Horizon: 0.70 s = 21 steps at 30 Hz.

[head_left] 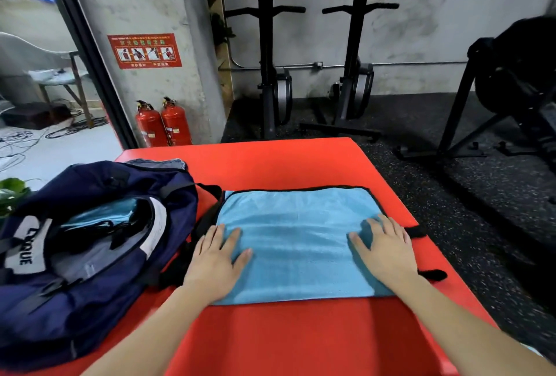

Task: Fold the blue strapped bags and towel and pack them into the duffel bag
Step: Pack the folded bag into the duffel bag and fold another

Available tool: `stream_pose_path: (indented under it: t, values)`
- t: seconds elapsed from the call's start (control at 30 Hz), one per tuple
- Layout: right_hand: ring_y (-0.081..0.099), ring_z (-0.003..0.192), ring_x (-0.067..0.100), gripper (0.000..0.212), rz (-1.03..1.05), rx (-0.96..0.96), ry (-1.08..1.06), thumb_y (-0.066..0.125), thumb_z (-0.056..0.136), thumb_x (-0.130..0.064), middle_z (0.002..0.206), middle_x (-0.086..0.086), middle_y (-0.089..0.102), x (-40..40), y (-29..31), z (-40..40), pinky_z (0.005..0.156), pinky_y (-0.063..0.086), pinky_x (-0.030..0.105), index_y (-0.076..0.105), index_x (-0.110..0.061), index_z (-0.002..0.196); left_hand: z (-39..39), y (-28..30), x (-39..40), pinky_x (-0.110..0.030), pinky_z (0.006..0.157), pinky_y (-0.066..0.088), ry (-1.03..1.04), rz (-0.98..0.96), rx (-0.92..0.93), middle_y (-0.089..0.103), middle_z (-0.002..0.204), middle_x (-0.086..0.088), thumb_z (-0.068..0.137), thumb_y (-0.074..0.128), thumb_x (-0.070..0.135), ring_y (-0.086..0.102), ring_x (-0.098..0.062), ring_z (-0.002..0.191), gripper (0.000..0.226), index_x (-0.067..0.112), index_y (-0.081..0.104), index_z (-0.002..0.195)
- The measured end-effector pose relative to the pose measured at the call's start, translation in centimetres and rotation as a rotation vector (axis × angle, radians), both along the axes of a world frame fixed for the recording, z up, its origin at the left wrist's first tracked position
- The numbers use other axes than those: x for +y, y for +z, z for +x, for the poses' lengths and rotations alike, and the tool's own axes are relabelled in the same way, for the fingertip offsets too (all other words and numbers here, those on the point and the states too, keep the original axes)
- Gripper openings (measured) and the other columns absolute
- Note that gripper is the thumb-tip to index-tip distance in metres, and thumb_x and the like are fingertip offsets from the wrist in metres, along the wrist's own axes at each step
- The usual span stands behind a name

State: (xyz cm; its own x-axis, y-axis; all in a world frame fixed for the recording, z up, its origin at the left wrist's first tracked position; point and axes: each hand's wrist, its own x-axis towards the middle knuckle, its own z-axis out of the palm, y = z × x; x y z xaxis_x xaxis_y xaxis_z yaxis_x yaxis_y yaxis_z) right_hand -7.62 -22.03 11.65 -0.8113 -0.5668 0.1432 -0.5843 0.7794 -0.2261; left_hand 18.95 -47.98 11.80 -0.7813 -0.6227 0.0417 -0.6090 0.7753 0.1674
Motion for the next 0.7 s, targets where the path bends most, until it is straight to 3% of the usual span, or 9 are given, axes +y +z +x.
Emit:
stream_pose_path:
  t: [0.07, 0.17, 0.33, 0.43, 0.53, 0.6, 0.7]
  values:
    - [0.020, 0.150, 0.026, 0.073, 0.027, -0.047, -0.048, 0.027, 0.094, -0.071, 0.162, 0.003, 0.028, -0.1, 0.3, 0.0, 0.123, 0.016, 0.046, 0.040, -0.024, 0.148, -0.1, 0.2, 0.1, -0.039, 0.123, 0.002, 0.016, -0.009, -0.035, 0.007, 0.168, -0.006, 0.057, -0.032, 0.088, -0.002, -0.025, 0.154, 0.125, 0.032, 0.014, 0.159]
    - [0.010, 0.153, 0.027, 0.086, 0.145, -0.059, -0.011, 0.015, 0.093, -0.075, 0.167, 0.005, 0.015, 0.5, 0.2, -0.3, 0.124, 0.009, 0.046, 0.023, -0.019, 0.157, -0.4, 0.3, 0.2, -0.041, 0.124, 0.003, 0.009, 0.000, -0.052, 0.006, 0.168, -0.006, 0.058, -0.030, 0.089, -0.003, -0.026, 0.154, 0.125, 0.030, 0.013, 0.160]
    - [0.009, 0.153, 0.029, 0.091, 0.210, -0.045, -0.153, 0.008, 0.093, -0.075, 0.167, 0.008, 0.013, 1.8, 0.3, 1.9, 0.122, 0.007, 0.055, 0.016, -0.012, 0.159, -2.6, 0.5, -1.6, -0.042, 0.125, 0.005, -0.121, 0.018, -0.067, 0.008, 0.168, -0.007, 0.073, -0.009, 0.089, -0.001, -0.025, 0.155, 0.108, 0.029, 0.015, 0.160]
    - [0.007, 0.152, 0.035, 0.098, 0.285, -0.058, -0.250, 0.008, 0.092, -0.077, 0.166, 0.011, 0.014, 3.2, 0.6, 4.6, 0.120, 0.005, 0.060, 0.014, -0.005, 0.158, -4.4, 0.9, -2.2, -0.040, 0.125, 0.007, -0.091, -0.081, -0.049, 0.014, 0.167, -0.011, 0.099, 0.021, 0.066, 0.006, -0.024, 0.155, 0.075, 0.022, 0.022, 0.159]
    - [0.002, 0.153, 0.035, 0.105, 0.346, -0.043, -0.268, 0.006, 0.089, -0.081, 0.166, 0.014, 0.012, 4.7, 1.3, 6.5, 0.121, 0.002, 0.057, 0.014, -0.002, 0.158, -5.1, 1.0, -1.1, -0.043, 0.123, 0.016, -0.040, -0.190, 0.047, 0.035, 0.158, -0.019, 0.106, 0.030, 0.043, 0.027, -0.031, 0.150, 0.056, 0.009, 0.042, 0.150]
    - [0.000, 0.154, 0.033, 0.107, 0.305, 0.036, -0.212, 0.001, 0.086, -0.083, 0.166, 0.013, 0.012, 5.2, 1.7, 6.6, 0.121, 0.000, 0.054, 0.019, -0.005, 0.157, -4.8, 1.1, 0.8, -0.051, 0.118, 0.029, -0.059, -0.174, 0.120, 0.051, 0.146, -0.021, 0.100, 0.033, 0.040, 0.041, -0.038, 0.141, 0.055, 0.007, 0.059, 0.136]
    - [-0.003, 0.155, 0.025, 0.115, 0.197, 0.064, 0.061, -0.010, 0.073, -0.089, 0.168, 0.007, 0.007, 4.7, 1.8, 5.5, 0.125, -0.001, 0.046, 0.018, -0.018, 0.159, -4.4, 1.8, 4.5, -0.058, 0.115, 0.029, -0.016, -0.082, 0.210, 0.050, 0.147, -0.021, 0.096, 0.038, 0.043, 0.039, -0.043, 0.139, 0.055, 0.011, 0.060, 0.135]
